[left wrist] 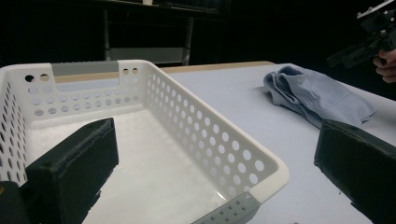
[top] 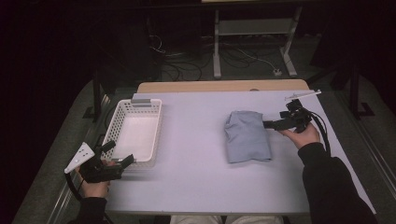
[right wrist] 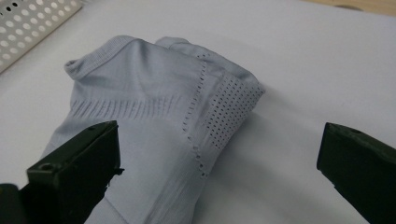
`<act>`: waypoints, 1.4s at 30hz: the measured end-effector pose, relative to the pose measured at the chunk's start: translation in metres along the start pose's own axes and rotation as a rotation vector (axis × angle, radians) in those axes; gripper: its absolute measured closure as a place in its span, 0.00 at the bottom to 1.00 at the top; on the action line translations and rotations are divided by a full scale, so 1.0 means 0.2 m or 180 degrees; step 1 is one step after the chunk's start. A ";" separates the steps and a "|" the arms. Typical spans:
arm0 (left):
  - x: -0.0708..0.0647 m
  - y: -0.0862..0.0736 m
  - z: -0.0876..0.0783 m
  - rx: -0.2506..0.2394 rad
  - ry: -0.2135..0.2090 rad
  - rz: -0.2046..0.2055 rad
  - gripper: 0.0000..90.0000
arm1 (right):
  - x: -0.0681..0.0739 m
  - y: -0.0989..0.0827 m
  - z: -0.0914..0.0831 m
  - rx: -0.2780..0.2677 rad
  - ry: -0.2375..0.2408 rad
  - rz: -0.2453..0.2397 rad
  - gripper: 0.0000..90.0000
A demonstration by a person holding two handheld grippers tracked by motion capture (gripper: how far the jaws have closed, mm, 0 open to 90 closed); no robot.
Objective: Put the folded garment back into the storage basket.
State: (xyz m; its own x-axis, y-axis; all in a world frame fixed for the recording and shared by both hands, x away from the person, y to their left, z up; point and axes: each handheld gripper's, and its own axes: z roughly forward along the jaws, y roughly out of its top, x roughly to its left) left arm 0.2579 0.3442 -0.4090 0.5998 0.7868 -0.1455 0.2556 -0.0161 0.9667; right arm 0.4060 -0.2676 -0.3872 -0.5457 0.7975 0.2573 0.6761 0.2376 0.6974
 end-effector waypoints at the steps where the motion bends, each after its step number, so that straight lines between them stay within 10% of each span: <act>1: 0.00 0.00 0.00 0.0001 0.0001 0.0002 0.00 | 0.00 0.00 0.00 0.0000 0.0000 0.0000 0.00; 42: 0.00 0.00 0.00 0.0009 -0.0005 0.0002 0.00 | 0.02 -0.16 0.30 0.0304 0.0389 0.0266 0.00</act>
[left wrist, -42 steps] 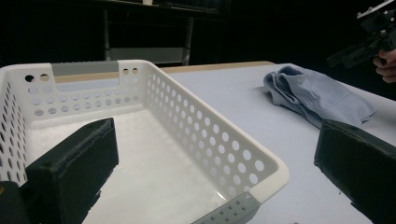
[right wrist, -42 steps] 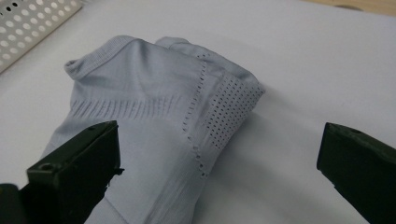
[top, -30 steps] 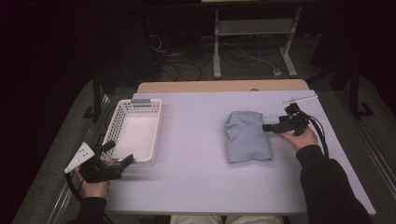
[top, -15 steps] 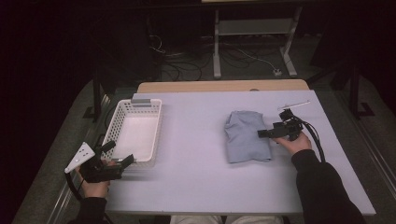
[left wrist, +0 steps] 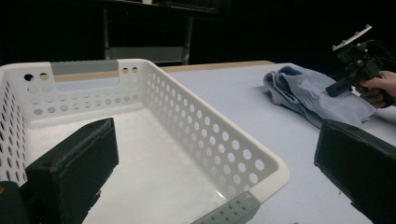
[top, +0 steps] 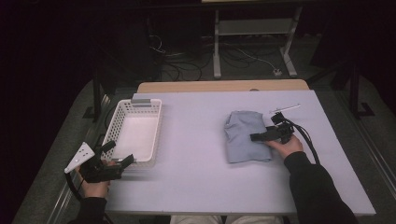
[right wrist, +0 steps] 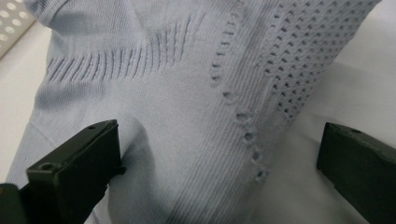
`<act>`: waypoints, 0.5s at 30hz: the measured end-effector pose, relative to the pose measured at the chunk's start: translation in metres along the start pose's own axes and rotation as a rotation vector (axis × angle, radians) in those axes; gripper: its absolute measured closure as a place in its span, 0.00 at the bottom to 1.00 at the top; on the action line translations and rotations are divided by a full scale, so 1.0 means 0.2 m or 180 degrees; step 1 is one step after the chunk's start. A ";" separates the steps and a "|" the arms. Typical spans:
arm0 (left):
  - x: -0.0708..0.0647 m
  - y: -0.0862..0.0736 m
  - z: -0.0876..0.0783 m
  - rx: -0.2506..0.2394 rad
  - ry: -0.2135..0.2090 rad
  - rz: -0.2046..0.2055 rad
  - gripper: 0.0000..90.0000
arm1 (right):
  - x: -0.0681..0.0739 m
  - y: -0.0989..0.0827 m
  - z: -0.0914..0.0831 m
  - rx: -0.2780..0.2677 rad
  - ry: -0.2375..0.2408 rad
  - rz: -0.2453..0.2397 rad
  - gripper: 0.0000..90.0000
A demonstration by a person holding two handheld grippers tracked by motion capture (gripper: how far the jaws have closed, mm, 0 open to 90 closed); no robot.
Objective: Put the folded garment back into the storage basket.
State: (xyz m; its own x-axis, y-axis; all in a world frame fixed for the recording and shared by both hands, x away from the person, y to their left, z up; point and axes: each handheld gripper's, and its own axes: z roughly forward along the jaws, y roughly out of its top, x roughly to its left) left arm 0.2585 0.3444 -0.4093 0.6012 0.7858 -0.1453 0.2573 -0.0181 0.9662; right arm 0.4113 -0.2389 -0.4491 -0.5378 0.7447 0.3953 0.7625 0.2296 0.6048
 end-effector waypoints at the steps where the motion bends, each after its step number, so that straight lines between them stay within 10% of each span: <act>1: 0.00 0.00 0.00 -0.0002 -0.0002 -0.0001 0.00 | 0.00 0.00 0.00 0.0000 0.0011 0.0016 0.00; 15: 0.00 0.00 0.00 -0.0003 -0.0004 -0.0002 0.00 | 0.01 0.00 0.02 -0.0060 0.0249 0.0099 0.16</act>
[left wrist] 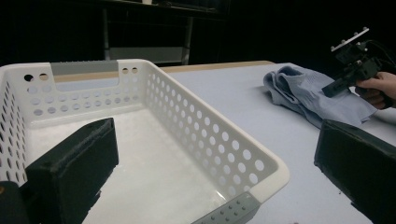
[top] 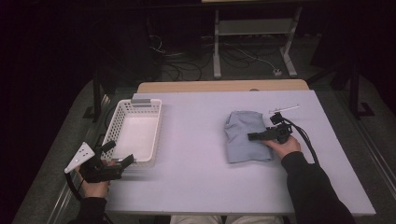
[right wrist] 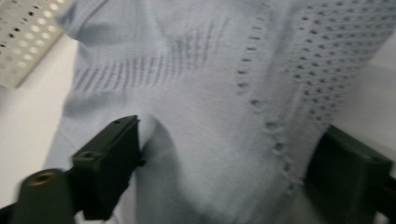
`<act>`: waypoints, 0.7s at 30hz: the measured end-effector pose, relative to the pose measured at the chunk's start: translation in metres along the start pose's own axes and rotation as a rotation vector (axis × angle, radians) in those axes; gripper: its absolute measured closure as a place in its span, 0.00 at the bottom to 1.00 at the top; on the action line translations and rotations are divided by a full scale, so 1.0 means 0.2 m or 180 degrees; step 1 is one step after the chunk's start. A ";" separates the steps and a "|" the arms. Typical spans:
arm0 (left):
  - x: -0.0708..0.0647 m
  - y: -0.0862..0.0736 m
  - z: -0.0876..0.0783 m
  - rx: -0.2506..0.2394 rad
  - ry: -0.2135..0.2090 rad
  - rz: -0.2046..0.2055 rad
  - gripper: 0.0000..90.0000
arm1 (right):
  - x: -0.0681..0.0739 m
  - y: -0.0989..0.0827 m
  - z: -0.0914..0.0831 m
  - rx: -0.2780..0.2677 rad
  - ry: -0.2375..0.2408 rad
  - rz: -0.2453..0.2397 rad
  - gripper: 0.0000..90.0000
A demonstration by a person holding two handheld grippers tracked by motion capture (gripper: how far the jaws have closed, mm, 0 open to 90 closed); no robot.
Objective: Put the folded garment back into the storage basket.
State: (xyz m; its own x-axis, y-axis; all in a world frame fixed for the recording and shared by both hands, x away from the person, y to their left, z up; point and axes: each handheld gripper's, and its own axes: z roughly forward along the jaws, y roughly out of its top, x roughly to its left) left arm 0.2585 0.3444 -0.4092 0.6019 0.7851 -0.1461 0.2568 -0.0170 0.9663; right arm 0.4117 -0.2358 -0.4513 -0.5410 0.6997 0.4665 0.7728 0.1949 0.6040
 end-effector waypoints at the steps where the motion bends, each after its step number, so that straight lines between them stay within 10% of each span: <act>1: 0.00 0.00 0.00 0.0002 0.0002 0.0002 0.00 | 0.00 0.00 0.00 -0.0001 0.0012 0.0017 0.17; 21: 0.00 0.00 0.00 0.0004 0.0007 0.0002 0.00 | 0.04 -0.03 -0.04 -0.0348 -0.0083 0.0274 0.62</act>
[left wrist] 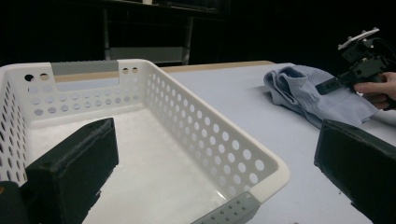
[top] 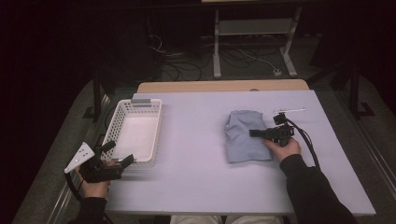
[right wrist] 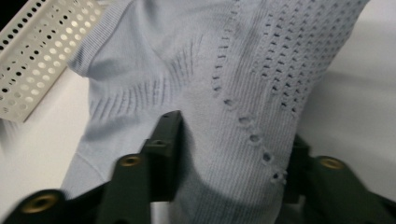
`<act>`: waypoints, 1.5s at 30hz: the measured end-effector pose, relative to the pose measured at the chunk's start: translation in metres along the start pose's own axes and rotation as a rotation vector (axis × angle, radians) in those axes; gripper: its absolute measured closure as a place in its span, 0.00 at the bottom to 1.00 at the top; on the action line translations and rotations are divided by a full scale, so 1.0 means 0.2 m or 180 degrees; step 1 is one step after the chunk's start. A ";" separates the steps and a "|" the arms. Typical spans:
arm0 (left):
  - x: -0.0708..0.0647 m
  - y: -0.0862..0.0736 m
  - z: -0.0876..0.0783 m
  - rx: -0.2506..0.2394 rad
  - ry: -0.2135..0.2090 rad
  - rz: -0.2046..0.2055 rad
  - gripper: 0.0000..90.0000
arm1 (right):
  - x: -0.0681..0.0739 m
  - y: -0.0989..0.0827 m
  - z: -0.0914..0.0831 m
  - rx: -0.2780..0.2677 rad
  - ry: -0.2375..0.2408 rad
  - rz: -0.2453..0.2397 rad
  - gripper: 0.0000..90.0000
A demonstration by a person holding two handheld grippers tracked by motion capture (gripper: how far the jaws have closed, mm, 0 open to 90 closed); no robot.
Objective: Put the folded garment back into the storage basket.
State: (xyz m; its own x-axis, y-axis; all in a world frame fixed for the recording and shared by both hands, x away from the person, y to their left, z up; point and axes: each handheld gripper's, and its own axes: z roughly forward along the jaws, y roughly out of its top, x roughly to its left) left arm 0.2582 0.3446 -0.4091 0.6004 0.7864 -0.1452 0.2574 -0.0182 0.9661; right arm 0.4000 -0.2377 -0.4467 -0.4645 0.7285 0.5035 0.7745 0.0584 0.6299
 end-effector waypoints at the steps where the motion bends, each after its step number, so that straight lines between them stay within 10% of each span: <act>1: 0.00 0.00 0.00 -0.0001 -0.0003 0.0000 0.00 | 0.00 0.00 0.00 -0.0030 -0.0008 -0.0032 0.64; 45: 0.00 0.00 0.00 -0.0007 -0.0010 -0.0010 0.00 | 0.24 0.11 -0.19 -0.0572 0.0172 -0.0123 0.79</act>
State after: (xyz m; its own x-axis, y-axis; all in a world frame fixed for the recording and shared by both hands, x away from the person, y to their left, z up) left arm 0.2580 0.3450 -0.4094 0.6021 0.7844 -0.1490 0.2578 -0.0144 0.9661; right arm 0.3790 -0.2273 -0.3857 -0.5186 0.6901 0.5048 0.6686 -0.0406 0.7425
